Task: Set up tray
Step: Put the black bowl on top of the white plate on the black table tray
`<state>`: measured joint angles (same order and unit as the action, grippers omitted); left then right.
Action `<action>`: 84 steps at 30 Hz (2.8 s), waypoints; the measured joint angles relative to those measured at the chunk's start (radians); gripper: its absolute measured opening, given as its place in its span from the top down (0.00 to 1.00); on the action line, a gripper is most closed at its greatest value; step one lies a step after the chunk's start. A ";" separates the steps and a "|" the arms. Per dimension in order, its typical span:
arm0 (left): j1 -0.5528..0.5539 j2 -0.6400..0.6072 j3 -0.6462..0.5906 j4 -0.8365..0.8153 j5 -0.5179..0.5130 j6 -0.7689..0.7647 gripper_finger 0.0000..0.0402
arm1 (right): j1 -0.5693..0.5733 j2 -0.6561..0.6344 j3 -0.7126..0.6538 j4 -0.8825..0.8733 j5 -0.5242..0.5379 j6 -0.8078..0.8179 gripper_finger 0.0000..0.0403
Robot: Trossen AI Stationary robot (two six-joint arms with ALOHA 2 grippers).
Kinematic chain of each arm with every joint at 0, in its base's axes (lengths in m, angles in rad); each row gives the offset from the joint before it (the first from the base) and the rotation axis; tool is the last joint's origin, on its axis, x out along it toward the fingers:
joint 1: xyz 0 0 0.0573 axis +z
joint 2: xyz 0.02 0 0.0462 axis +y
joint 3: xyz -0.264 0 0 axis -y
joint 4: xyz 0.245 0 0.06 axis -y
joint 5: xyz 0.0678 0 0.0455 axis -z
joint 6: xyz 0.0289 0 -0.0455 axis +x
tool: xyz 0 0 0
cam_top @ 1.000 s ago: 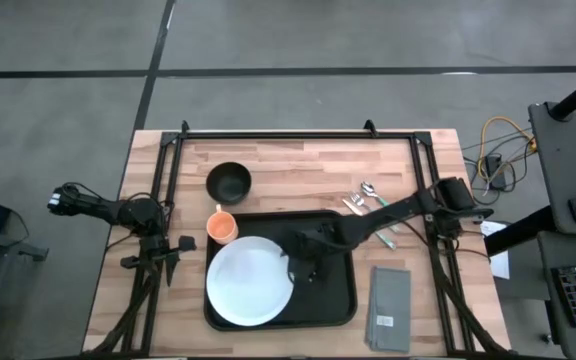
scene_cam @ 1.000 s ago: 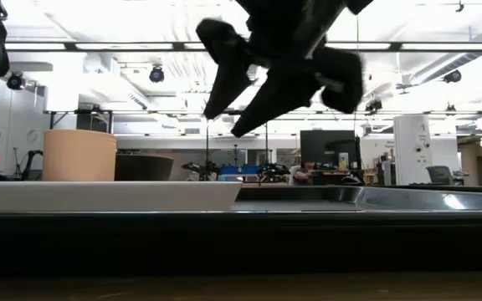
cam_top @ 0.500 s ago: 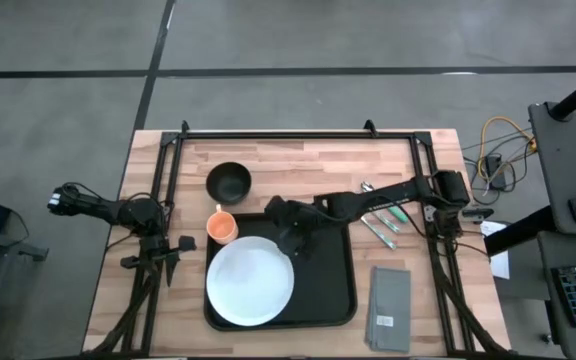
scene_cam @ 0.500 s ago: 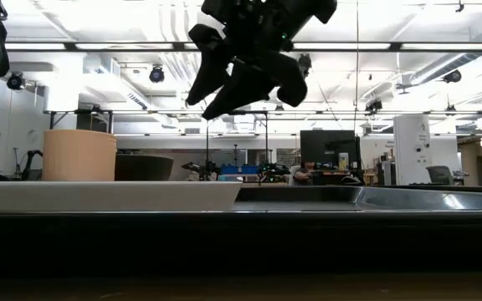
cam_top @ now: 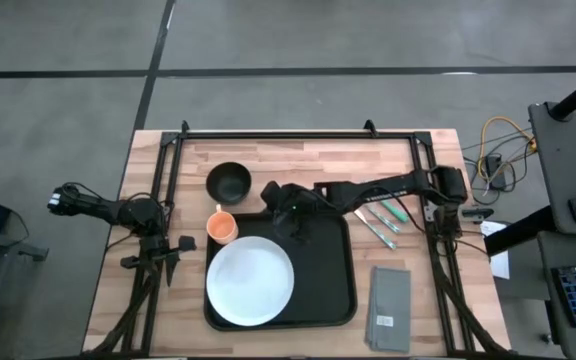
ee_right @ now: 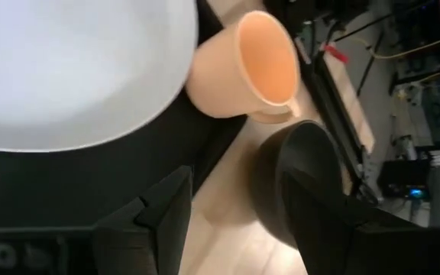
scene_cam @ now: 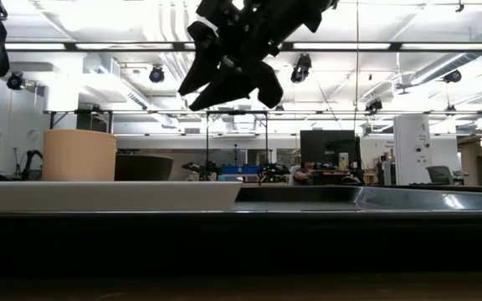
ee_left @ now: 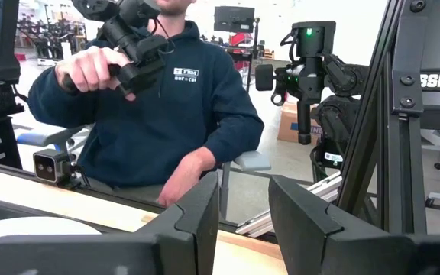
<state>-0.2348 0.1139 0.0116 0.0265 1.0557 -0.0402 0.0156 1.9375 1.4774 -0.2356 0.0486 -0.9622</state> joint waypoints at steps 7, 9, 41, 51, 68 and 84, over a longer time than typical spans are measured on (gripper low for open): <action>0.000 0.000 0.000 0.000 0.000 0.000 0.76 | -0.057 0.091 0.076 0.007 -0.005 -0.045 0.53; 0.000 0.000 0.000 0.000 0.000 0.000 0.76 | -0.077 0.128 0.109 0.007 -0.005 -0.044 0.53; 0.000 0.006 0.000 0.000 0.000 0.000 0.76 | -0.167 0.601 0.834 -0.451 -0.049 0.044 0.54; 0.000 0.006 0.000 0.000 0.000 0.000 0.76 | -0.167 0.601 0.810 -0.416 -0.048 0.088 0.64; 0.000 0.006 0.000 0.000 0.000 0.000 0.76 | -0.166 0.597 0.812 -0.416 0.010 0.099 0.98; 0.000 0.005 0.000 0.000 0.000 0.000 0.76 | -0.176 0.509 0.878 -0.617 0.052 0.159 0.98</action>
<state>-0.2350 0.1192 0.0116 0.0267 1.0559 -0.0401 -0.1608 2.4466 2.3554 -0.8523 0.1009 -0.8028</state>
